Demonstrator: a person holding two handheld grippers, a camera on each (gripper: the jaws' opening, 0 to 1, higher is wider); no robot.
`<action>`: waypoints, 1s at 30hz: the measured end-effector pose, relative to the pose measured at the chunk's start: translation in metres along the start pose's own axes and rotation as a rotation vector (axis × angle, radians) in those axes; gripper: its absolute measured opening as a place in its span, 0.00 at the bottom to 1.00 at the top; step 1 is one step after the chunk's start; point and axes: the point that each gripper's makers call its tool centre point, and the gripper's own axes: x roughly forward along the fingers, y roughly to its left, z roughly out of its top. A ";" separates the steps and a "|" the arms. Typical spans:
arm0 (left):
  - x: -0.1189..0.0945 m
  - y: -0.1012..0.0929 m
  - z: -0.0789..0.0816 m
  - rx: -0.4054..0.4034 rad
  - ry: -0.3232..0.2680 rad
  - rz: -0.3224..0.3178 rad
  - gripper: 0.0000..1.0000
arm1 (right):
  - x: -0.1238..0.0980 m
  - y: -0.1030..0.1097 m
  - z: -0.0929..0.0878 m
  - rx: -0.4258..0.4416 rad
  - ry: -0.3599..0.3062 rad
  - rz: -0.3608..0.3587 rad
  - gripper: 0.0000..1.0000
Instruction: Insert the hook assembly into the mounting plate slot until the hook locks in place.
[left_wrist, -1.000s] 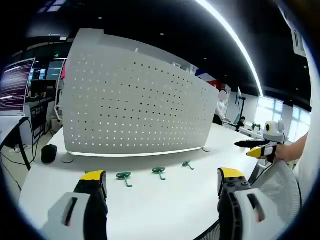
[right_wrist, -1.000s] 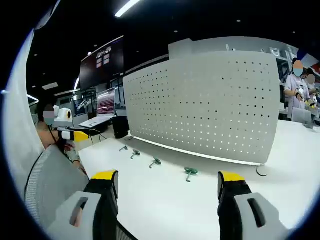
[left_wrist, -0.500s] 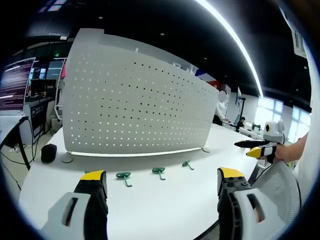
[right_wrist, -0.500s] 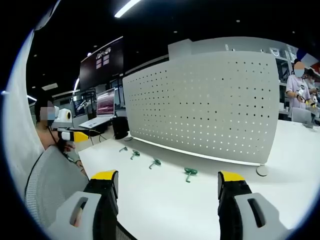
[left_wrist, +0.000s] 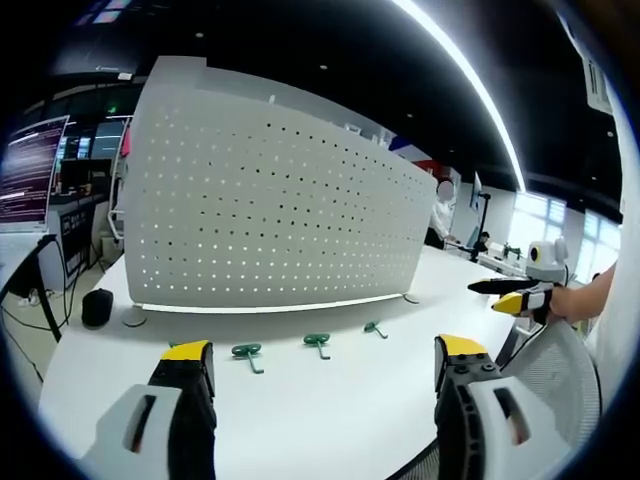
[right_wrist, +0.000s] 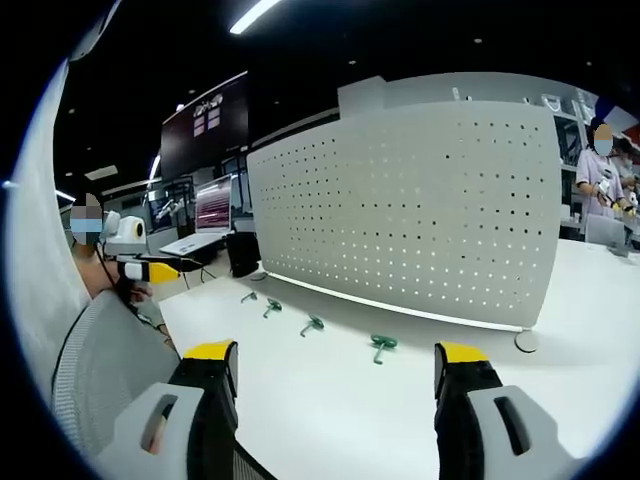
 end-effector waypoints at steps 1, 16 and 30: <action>0.000 0.000 0.000 0.001 0.000 0.000 0.93 | 0.000 0.000 0.000 -0.002 -0.001 0.001 0.78; 0.002 0.002 0.002 0.008 0.010 -0.007 0.93 | 0.002 -0.001 0.006 -0.026 -0.008 -0.002 0.77; 0.010 0.014 -0.002 0.051 0.073 -0.037 0.87 | 0.005 -0.001 0.006 -0.011 0.016 0.014 0.72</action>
